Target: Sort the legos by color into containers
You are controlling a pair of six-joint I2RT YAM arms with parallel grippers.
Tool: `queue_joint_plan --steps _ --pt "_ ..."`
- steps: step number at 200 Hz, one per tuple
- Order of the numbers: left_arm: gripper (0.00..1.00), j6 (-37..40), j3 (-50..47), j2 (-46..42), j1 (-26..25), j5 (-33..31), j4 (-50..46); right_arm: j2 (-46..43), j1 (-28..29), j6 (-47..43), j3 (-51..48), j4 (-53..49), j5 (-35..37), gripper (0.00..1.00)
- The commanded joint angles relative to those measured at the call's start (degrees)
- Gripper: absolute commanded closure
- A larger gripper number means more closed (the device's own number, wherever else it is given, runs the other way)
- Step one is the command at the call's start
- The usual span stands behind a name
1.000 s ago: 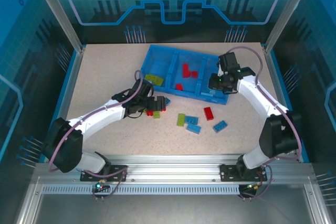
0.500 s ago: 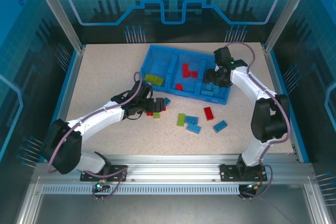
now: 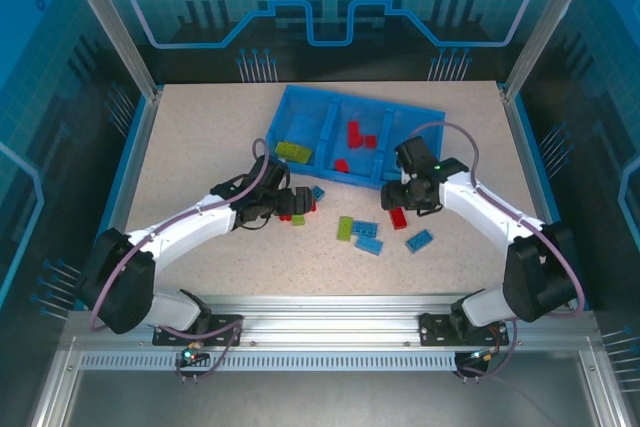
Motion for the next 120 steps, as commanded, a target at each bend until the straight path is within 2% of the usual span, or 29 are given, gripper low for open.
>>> queue_joint_plan --steps 1,85,100,120 --pt "0.01 -0.75 -1.15 -2.18 0.48 -2.06 -0.2 1.19 0.87 0.18 -1.5 -0.7 -0.12 0.3" --pt "0.01 -1.01 -3.27 -5.5 0.95 -4.99 -1.66 13.7 0.89 -1.05 -1.63 3.77 -0.57 0.33" --pt "0.01 -1.09 -3.49 -5.73 1.19 -5.03 -1.76 15.0 0.9 -0.69 -1.56 3.99 -0.74 0.4" --pt "0.01 -1.02 -3.65 -6.0 1.43 -5.16 -1.93 15.05 1.23 0.19 -1.95 4.3 -0.2 0.58"
